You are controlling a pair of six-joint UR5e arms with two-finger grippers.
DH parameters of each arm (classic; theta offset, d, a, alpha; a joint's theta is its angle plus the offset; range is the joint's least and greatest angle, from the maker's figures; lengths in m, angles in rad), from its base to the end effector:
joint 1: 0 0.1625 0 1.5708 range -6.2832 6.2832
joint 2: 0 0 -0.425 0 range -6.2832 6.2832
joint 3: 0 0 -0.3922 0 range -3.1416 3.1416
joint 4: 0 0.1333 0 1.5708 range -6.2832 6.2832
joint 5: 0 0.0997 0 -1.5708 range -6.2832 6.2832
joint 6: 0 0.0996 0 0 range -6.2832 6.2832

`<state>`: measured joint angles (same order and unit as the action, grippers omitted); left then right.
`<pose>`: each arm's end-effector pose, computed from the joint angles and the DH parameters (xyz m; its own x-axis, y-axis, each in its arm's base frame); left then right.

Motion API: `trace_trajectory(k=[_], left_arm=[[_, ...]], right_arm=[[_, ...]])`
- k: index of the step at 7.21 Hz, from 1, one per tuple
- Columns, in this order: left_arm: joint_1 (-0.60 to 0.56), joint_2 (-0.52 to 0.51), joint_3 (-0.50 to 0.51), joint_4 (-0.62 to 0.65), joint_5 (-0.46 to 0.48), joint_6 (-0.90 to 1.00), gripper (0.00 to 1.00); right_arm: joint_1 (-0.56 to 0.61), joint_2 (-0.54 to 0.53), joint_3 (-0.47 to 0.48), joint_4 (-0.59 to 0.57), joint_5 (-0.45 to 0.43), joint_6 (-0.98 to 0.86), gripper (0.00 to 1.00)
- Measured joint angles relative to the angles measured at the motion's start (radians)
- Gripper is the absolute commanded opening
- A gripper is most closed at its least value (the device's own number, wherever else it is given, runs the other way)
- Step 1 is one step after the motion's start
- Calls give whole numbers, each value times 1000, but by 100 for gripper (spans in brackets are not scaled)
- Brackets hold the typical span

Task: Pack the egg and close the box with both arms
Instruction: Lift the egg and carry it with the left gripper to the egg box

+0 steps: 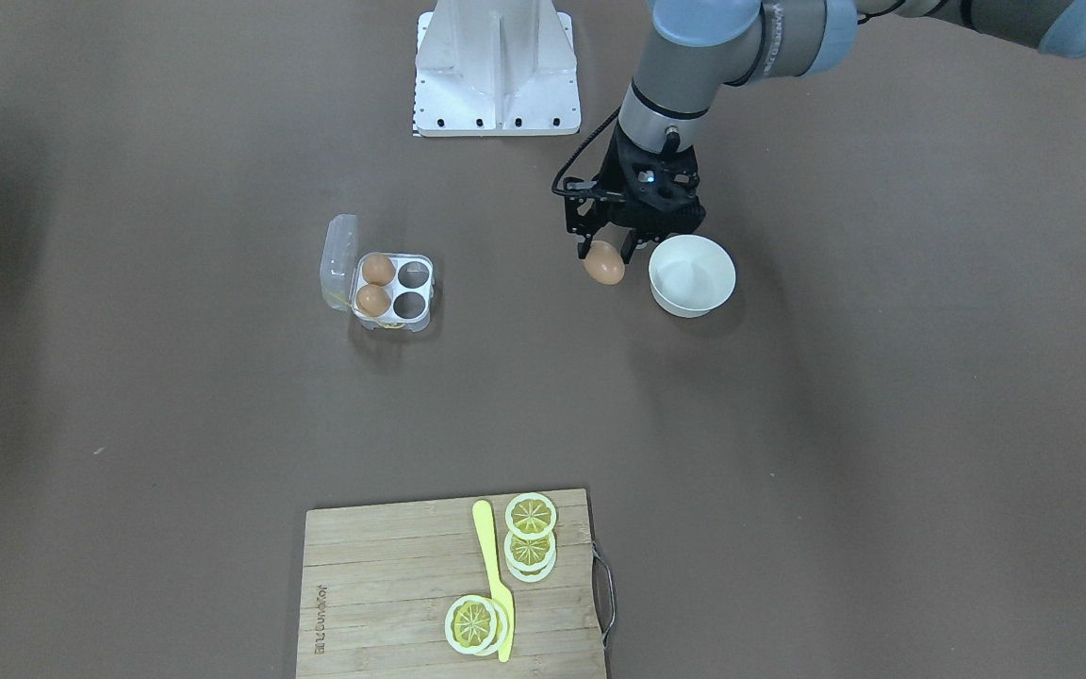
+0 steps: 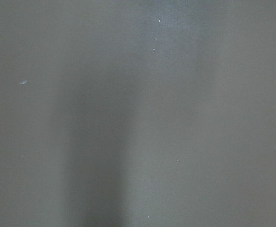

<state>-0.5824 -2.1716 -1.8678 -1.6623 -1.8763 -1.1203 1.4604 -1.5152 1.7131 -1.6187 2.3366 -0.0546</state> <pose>0.4600 -0.4267 0.1752 0.5500 0.1350 -0.8242 0.0835 0.9730 0.2151 0.0069 -0.5214 0.5658 0.6980 -0.2357 0.6762 0.1473 0.9713 0.1866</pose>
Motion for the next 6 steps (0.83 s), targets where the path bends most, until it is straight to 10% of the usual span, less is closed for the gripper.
trace_trajectory(k=[3, 6], left_arm=[[104, -55, 47, -168, 191, 234, 0], [253, -44, 228, -616, 500, 413, 0]], right_arm=[[0, -7, -2, -1, 11, 1, 100], [0, -8, -4, -1, 16, 2, 100]])
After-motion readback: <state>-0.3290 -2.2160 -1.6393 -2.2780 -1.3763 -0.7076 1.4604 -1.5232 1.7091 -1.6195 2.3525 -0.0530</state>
